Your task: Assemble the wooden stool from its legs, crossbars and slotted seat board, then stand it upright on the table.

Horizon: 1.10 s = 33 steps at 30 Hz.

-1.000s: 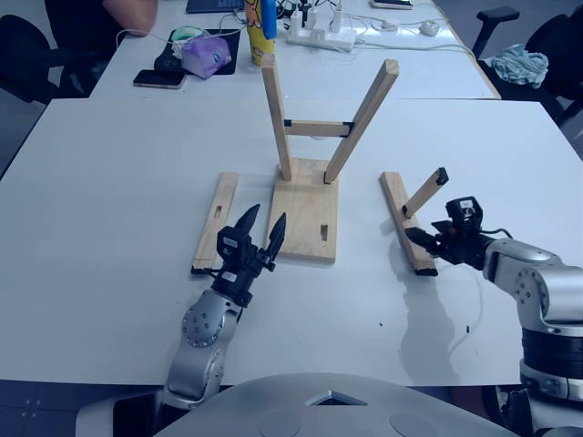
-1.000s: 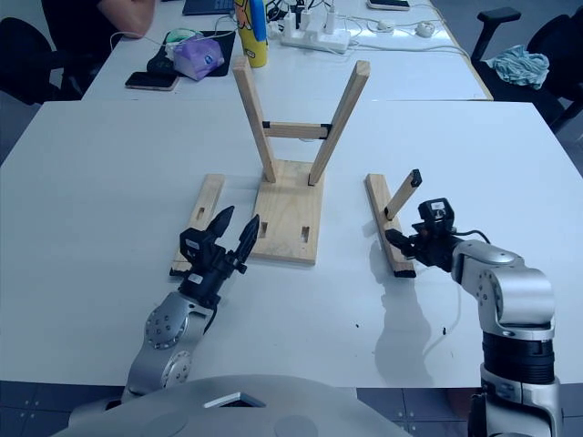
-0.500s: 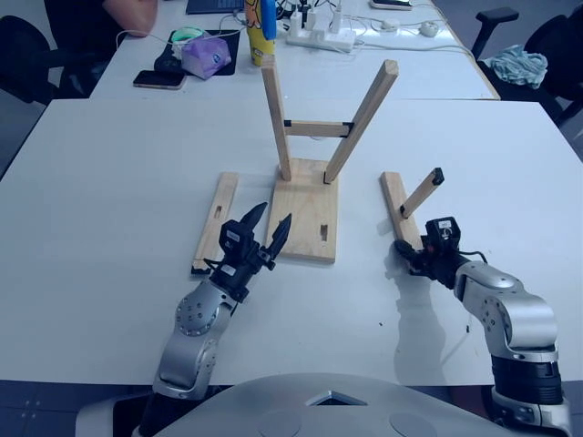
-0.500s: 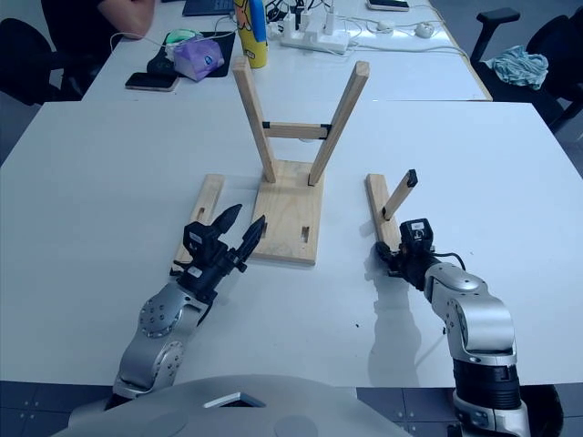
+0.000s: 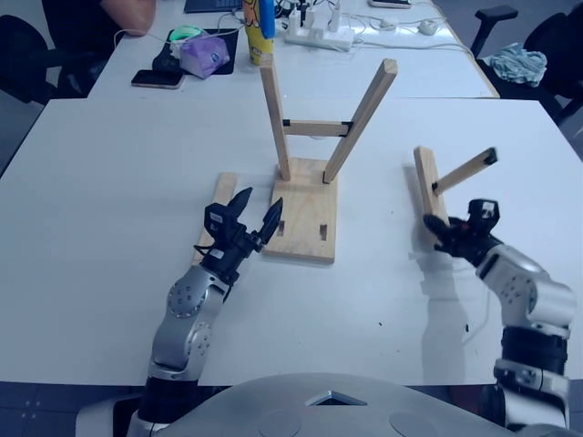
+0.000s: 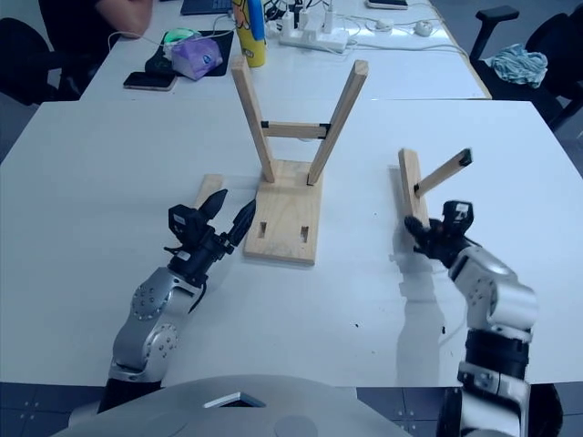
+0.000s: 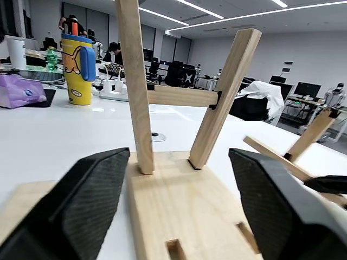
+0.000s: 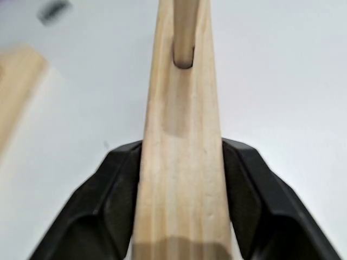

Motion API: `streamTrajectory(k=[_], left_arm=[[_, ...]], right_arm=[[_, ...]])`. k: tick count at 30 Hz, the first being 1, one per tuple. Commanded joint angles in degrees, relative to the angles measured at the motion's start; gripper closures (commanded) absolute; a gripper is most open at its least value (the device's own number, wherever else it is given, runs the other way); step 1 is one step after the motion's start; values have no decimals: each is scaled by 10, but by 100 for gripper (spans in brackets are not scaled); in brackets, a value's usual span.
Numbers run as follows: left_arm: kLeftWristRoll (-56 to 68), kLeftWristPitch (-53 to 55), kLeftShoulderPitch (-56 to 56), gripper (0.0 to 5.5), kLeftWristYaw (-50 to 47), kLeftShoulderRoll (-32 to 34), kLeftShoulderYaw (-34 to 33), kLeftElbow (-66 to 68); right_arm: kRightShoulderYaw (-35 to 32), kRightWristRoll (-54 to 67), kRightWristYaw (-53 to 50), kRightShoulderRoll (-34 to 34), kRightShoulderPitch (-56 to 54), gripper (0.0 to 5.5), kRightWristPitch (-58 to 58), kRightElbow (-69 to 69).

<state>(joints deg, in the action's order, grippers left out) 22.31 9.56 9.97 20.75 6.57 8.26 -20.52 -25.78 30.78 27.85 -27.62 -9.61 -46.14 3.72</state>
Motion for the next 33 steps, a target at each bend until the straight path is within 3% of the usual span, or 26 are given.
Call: streamTrajectory(k=[1,6,9,13,18,21,33], left_arm=[[110,90,-26,141,46,15,-24,-5],[226,190,-26,58,72,32,-40,-31],[283,230,-31,54,77,36,-49,-41],[352,278,-33,54,75,41,-63,-49],[481,347,-49,54,57,54,-94,-51],[516,372,-62,54,48,69,-99,-52],[490,362,-39,54,47,65,-69,-56]], right_arm=[[-73,97,122,-91,-60,341,-35,64],[-58,199,304,-220,-53,341,-194,98],[-49,260,396,-273,-40,341,-280,73],[5,281,475,-305,-7,341,-294,6],[110,246,536,-315,19,341,-244,-50],[126,243,535,-302,22,341,-231,-54],[194,194,556,-311,8,341,-167,-53]])
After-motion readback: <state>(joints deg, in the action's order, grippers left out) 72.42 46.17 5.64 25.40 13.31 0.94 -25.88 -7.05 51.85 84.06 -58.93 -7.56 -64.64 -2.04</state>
